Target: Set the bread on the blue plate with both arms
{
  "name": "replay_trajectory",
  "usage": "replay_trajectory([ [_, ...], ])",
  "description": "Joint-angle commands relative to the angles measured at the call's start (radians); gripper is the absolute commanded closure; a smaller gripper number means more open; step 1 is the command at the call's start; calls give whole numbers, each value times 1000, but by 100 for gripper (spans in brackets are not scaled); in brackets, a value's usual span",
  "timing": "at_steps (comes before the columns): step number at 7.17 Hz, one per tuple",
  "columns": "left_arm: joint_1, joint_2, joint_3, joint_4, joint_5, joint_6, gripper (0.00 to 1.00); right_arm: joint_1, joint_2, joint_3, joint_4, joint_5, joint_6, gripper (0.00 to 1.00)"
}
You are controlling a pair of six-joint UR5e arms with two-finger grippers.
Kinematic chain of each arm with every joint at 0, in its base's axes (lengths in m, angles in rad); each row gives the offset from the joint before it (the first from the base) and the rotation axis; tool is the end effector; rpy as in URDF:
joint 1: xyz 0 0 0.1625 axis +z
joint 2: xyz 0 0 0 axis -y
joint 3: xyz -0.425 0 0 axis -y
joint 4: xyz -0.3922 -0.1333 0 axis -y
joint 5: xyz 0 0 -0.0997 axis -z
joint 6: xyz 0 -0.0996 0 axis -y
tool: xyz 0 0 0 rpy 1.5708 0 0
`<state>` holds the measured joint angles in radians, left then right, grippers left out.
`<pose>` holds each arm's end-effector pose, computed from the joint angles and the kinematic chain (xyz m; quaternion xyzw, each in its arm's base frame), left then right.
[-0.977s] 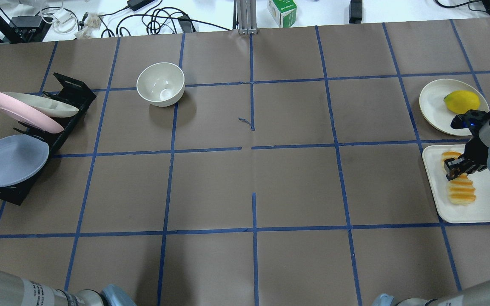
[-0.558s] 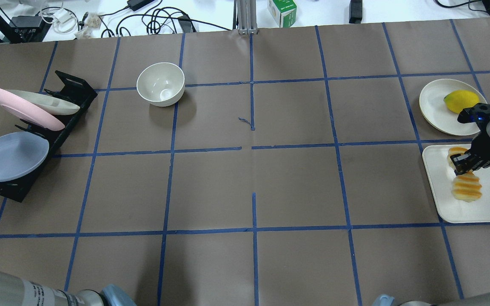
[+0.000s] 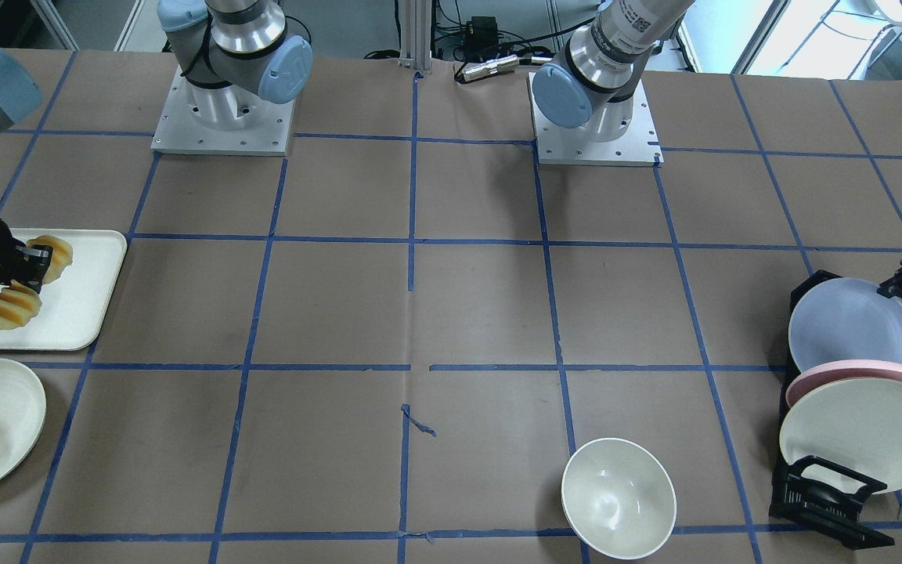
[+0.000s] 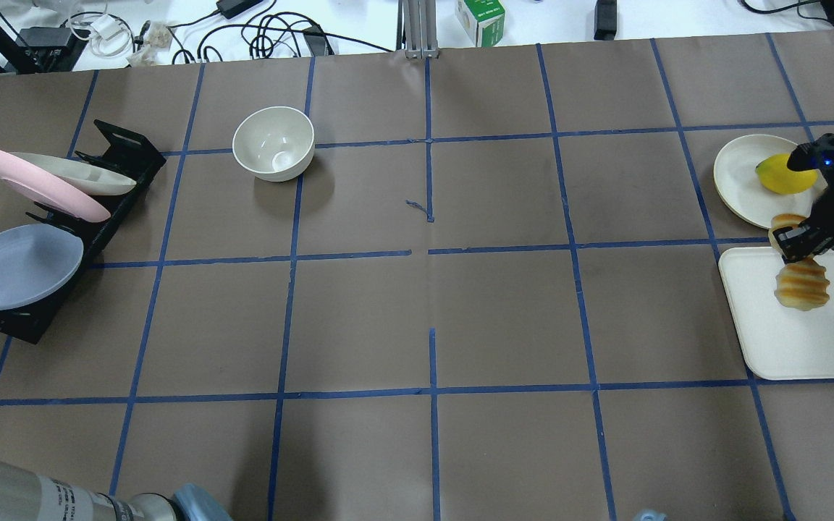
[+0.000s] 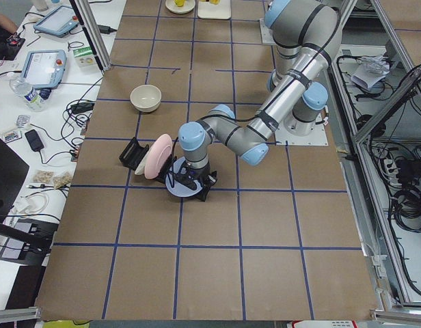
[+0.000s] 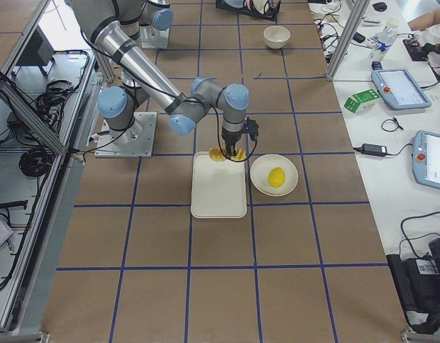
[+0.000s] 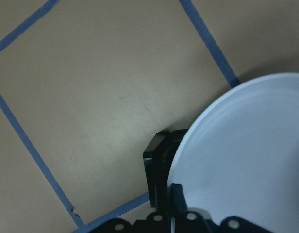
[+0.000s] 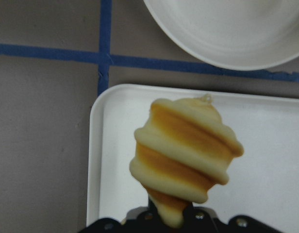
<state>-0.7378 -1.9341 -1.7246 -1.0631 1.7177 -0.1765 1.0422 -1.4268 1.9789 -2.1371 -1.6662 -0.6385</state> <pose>0.3572 -0.4852 0.2664 -0.4820 0.8731 0.0281 0.0680 -0.1432 -0.4908 0.2797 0.0545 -0.9973 -0.0204 0.0437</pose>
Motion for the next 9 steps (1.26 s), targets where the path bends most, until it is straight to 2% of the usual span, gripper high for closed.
replay_trajectory([
  [1,0,49,20,-90,5,8,100,41,-3,-113,176,2,77,100],
  [3,0,119,29,-158,13,11,100,96,-4,-149,204,-21,80,100],
  [5,0,185,43,-198,83,17,100,110,-14,-155,229,-30,124,100],
  [6,0,234,51,-280,82,15,100,139,-32,-163,229,-29,161,100],
  [7,-2,285,57,-372,71,15,100,177,-35,-176,235,-36,181,100],
  [8,-9,337,56,-458,-5,14,100,185,-40,-176,249,-30,235,100],
  [9,-30,374,46,-480,-59,14,100,185,-40,-178,258,-26,244,100],
])
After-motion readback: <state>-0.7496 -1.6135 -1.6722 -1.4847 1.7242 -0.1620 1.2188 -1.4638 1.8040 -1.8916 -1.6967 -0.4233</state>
